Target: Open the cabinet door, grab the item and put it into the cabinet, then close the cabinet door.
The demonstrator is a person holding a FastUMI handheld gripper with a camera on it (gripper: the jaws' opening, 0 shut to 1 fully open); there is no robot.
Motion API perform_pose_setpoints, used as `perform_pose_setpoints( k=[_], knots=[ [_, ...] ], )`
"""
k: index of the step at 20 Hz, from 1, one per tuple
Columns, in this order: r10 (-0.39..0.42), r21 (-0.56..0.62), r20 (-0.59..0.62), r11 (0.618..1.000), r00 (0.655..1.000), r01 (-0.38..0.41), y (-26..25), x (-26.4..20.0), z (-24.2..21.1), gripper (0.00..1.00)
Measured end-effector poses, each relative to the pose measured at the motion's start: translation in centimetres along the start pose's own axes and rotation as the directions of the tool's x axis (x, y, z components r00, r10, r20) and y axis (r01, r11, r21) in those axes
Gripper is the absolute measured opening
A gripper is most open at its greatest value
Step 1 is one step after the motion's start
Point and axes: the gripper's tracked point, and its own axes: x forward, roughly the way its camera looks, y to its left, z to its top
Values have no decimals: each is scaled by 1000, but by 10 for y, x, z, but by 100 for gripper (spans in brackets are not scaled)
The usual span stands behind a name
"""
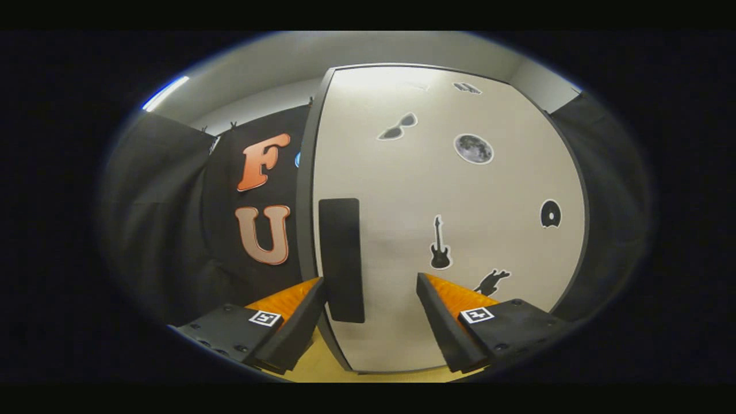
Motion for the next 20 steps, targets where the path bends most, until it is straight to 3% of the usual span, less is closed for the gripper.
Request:
perform_pose_setpoints(
  k=[3, 6, 7, 9, 12, 13, 17, 20],
  knots=[
    [-3, 1, -10, 1000, 1000, 3, 0, 6, -4, 98],
    [-3, -23, -6, 1000, 1000, 3, 7, 6, -4, 93],
    [14, -20, -8, 1000, 1000, -14, 13, 5, -4, 87],
    [68, 10, -40, 998, 997, -68, 26, 5, -13, 64],
    [86, 30, -77, 996, 993, -84, 24, 9, -24, 49],
    [101, 56, -73, 994, 992, -97, 24, 9, -23, 50],
    [100, 26, -59, 995, 993, -99, 26, 2, -21, 34],
    [109, 34, -41, 994, 993, -108, 26, -10, -17, 34]
  ],
)
